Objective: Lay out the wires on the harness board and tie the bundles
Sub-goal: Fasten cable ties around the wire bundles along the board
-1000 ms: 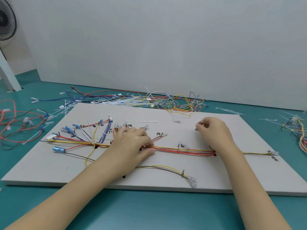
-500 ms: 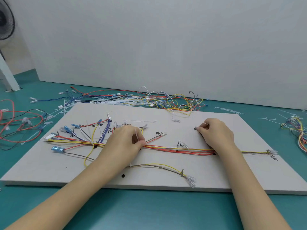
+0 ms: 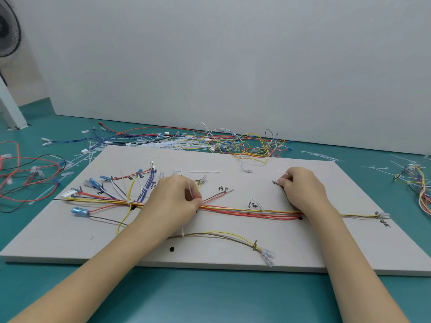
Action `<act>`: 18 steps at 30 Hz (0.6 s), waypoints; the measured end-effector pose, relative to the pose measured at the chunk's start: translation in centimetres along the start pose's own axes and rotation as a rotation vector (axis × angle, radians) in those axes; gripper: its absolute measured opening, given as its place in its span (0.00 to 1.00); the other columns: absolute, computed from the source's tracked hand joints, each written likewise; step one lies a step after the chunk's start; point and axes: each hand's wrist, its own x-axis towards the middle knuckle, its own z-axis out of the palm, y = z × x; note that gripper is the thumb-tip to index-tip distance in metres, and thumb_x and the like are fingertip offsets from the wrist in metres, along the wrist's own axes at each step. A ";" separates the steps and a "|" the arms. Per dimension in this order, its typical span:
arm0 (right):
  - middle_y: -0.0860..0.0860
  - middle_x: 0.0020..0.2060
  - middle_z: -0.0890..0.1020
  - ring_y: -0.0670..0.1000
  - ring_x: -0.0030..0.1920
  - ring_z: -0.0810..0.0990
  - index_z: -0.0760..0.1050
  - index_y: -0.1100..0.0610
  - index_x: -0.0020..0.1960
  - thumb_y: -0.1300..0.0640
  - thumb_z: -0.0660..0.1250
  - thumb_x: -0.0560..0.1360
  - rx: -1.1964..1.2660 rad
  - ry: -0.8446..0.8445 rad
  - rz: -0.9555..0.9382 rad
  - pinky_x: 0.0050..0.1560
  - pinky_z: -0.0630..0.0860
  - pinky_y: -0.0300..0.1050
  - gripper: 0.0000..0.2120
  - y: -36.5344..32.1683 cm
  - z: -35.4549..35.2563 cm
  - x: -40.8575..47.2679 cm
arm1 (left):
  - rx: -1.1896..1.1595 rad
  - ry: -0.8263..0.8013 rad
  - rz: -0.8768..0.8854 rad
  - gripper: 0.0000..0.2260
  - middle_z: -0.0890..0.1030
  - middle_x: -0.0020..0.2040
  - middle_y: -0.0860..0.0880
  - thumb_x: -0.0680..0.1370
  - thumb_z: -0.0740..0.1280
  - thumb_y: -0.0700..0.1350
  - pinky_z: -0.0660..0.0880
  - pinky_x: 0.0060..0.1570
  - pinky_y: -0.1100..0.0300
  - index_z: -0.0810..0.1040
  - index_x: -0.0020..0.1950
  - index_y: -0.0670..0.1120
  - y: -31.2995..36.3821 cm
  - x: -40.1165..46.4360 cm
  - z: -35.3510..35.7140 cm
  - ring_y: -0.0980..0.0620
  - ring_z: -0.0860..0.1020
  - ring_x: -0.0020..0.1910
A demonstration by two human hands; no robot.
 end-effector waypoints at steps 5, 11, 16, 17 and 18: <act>0.50 0.47 0.81 0.56 0.50 0.76 0.75 0.53 0.40 0.52 0.65 0.77 -0.015 -0.005 -0.007 0.44 0.68 0.45 0.08 -0.1 0.0 -0.8 | 0.021 0.042 0.009 0.07 0.81 0.34 0.55 0.72 0.73 0.42 0.77 0.45 0.54 0.81 0.35 0.51 -0.6 -0.7 0.0 0.56 0.79 0.38; 0.52 0.53 0.79 0.54 0.53 0.75 0.79 0.55 0.48 0.52 0.66 0.76 0.098 0.023 -0.004 0.50 0.73 0.48 0.07 -0.2 0.1 -0.9 | 0.221 0.227 0.221 0.11 0.76 0.50 0.59 0.72 0.72 0.47 0.55 0.57 0.56 0.80 0.53 0.58 -0.4 -1.0 0.7 0.56 0.73 0.55; 0.56 0.50 0.79 0.52 0.51 0.75 0.79 0.58 0.49 0.54 0.56 0.82 0.432 0.166 -0.052 0.46 0.66 0.43 0.15 -1.8 -0.5 -1.4 | 0.398 0.414 0.652 0.20 0.77 0.62 0.53 0.73 0.67 0.51 0.54 0.66 0.47 0.77 0.65 0.50 2.2 -1.4 0.7 0.52 0.71 0.66; 0.56 0.46 0.80 0.50 0.45 0.76 0.79 0.59 0.48 0.56 0.54 0.83 0.588 0.140 -0.048 0.43 0.66 0.42 0.16 -2.5 -0.7 -1.6 | 0.366 0.395 0.710 0.16 0.79 0.59 0.54 0.74 0.67 0.50 0.55 0.66 0.49 0.80 0.60 0.51 2.8 -1.4 1.0 0.53 0.73 0.65; 0.56 0.43 0.81 0.47 0.38 0.75 0.80 0.61 0.48 0.56 0.53 0.83 0.752 0.084 -0.038 0.39 0.67 0.40 0.17 -3.3 -1.0 -2.1 | 0.259 0.316 0.709 0.12 0.80 0.55 0.56 0.74 0.66 0.50 0.59 0.64 0.52 0.82 0.55 0.51 3.5 -1.3 1.4 0.54 0.74 0.61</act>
